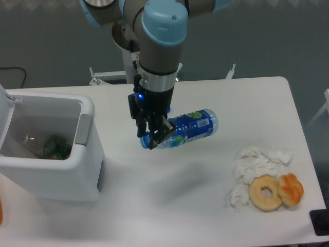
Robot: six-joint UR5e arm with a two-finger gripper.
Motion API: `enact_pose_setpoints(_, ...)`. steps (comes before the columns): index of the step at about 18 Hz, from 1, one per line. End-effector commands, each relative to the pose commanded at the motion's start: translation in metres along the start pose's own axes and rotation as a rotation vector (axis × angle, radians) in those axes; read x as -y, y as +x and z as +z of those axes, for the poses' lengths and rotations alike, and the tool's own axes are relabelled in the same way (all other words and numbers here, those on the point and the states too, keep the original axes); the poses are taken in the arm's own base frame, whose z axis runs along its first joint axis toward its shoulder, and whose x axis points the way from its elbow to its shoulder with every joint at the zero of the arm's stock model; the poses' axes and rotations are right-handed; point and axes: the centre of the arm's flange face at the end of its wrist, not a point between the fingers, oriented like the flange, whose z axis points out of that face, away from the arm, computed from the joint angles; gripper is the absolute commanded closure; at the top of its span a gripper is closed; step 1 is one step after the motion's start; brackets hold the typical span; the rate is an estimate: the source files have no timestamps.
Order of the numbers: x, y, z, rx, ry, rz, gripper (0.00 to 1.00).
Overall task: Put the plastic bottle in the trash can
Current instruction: 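Lift the blue-labelled plastic bottle with the gripper and swing toward the bin, then carry the held bottle up and over the white trash bin opening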
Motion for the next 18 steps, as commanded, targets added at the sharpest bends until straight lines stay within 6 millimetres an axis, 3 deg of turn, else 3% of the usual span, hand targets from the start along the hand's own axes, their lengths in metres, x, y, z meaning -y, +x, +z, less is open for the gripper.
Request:
enact_pose_setpoints(5, 0.016, 0.001, -0.018, -0.024, 0.153, -0.151, 0.96)
enact_pose_setpoints(11, 0.042, 0.016, -0.059, -0.032, 0.357, -0.306, 0.96)
enact_pose_setpoints(18, 0.059, 0.043, -0.099, -0.067, 0.48, -0.317, 0.96)
